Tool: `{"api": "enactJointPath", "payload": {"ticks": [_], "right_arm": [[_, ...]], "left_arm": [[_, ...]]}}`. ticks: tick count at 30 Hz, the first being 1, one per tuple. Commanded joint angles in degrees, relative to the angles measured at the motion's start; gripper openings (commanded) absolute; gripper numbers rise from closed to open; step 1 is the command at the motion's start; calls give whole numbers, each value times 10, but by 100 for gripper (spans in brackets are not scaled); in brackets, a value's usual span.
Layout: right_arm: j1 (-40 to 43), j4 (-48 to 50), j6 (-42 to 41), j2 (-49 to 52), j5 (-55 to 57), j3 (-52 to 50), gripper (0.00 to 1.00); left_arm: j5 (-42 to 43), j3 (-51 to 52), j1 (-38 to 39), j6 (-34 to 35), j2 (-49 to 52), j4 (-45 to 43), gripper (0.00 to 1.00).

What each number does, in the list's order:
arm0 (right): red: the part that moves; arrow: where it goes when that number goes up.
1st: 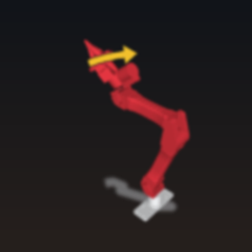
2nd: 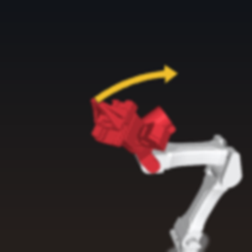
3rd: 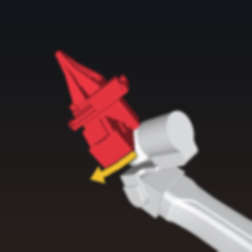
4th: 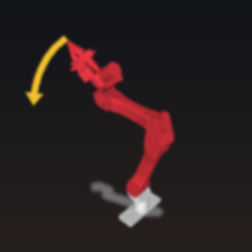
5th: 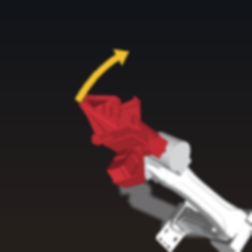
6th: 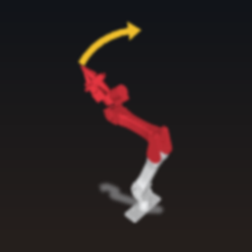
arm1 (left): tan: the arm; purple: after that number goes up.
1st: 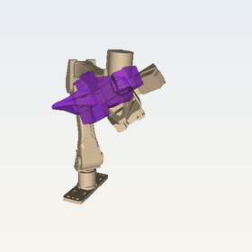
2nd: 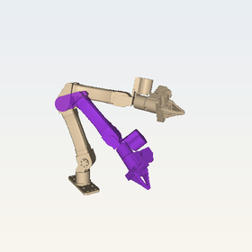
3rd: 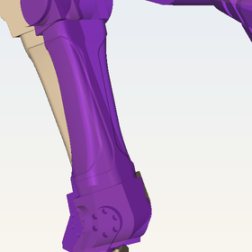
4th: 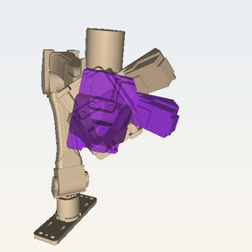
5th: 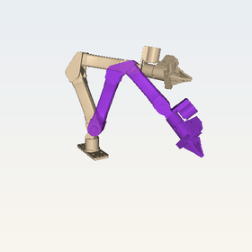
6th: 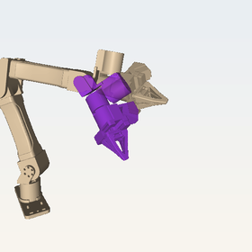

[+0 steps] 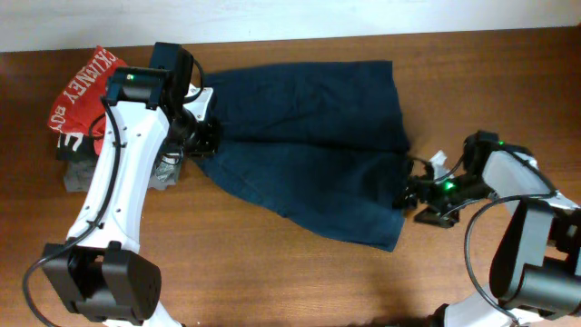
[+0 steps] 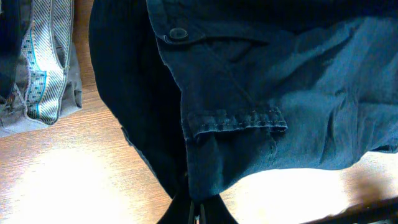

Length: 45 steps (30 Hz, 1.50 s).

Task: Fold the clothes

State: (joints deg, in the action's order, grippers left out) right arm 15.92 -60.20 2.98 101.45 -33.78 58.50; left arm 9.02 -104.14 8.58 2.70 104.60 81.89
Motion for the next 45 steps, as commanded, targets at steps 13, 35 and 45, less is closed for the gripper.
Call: {"api": "enactJointPath", "payload": {"ticks": [13, 35, 45], "right_arm": [[-152, 33, -91, -8, 8, -101, 37], [-133, -71, -132, -75, 89, -64, 60], [-133, 83, -233, -75, 15, -172, 77]], "left_arm": [[6, -1, -4, 5, -1, -3, 4], [6, -1, -5, 3, -1, 10, 1], [6, -1, -5, 3, -1, -6, 2]]}}
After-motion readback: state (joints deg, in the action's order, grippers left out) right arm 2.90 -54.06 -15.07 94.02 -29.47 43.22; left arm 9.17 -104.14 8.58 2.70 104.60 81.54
